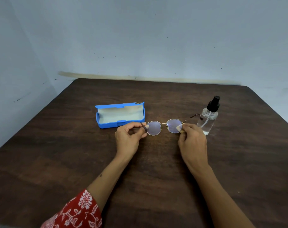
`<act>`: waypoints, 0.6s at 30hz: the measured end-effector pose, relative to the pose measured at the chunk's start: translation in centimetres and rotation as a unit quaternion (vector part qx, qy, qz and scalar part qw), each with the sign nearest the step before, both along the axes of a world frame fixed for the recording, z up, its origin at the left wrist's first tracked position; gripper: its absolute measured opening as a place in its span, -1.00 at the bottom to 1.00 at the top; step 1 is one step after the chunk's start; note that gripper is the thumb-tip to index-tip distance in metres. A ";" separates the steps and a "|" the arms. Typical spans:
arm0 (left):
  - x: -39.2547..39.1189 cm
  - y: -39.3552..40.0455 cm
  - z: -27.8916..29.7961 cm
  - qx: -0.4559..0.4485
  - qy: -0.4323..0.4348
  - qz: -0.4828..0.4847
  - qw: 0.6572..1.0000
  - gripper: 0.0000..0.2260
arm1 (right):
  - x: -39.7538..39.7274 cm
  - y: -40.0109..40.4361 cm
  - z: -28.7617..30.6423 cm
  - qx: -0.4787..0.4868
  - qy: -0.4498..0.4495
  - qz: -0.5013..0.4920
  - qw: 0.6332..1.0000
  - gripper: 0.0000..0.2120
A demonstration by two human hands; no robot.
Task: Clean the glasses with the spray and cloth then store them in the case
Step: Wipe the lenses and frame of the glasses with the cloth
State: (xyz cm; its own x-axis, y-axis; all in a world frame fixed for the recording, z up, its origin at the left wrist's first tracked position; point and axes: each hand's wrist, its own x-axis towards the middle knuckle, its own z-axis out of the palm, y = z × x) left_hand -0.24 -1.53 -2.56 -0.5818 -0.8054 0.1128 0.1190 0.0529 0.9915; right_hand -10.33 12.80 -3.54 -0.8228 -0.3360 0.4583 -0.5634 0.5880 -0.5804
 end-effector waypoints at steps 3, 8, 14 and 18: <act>0.0 0.3 0.1 0.030 0.018 0.000 0.999 -0.92 | 0.1 -0.1 0.1 -0.002 0.004 -0.003 1.000 -0.78; 0.0 0.5 0.2 0.050 0.015 0.002 0.999 -0.82 | 0.2 -0.3 0.1 0.005 0.023 -0.006 1.000 -0.77; 0.1 0.7 0.3 0.057 -0.003 0.002 0.998 -0.84 | 0.3 -0.3 0.2 0.027 0.025 -0.003 0.999 -0.76; 0.1 0.9 0.5 0.055 0.004 0.009 0.998 -0.86 | 0.4 -0.2 0.3 0.030 0.006 -0.013 0.999 -0.76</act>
